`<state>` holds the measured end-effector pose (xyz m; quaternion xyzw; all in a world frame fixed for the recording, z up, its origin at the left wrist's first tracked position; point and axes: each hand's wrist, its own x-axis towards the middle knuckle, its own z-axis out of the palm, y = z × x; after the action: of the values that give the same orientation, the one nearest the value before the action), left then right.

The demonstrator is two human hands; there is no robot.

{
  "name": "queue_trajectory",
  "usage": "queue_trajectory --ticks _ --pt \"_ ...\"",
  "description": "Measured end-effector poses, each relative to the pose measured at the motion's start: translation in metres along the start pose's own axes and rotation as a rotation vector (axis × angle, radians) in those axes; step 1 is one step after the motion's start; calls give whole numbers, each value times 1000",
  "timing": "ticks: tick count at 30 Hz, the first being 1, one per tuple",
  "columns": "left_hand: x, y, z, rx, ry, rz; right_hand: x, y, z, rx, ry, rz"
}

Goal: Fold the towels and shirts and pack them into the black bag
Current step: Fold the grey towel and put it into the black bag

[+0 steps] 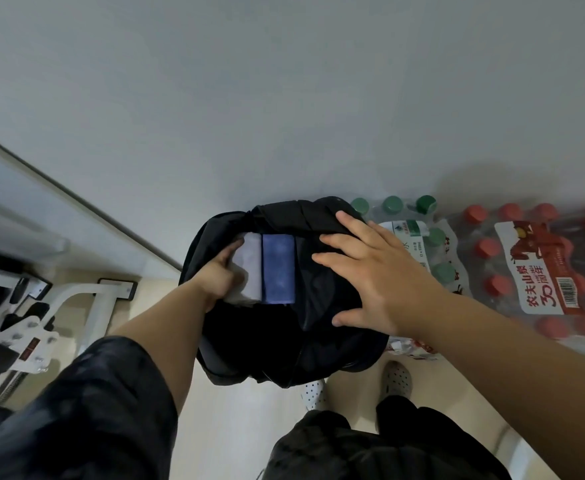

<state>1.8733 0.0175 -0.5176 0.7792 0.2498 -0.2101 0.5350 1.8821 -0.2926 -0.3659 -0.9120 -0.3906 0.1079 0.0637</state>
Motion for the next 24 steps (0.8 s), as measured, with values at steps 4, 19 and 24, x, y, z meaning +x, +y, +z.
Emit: queue_trajectory --ticks 4,19,24 --pt "2 -4 0 105 -49 -12 0 -4 -1 5 -7 9" --pt "-6 -7 25 1339 82 305 -3 -1 -2 -20 -4 9" --pt "4 -14 10 1319 -86 203 -4 2 1 -33 -1 7"
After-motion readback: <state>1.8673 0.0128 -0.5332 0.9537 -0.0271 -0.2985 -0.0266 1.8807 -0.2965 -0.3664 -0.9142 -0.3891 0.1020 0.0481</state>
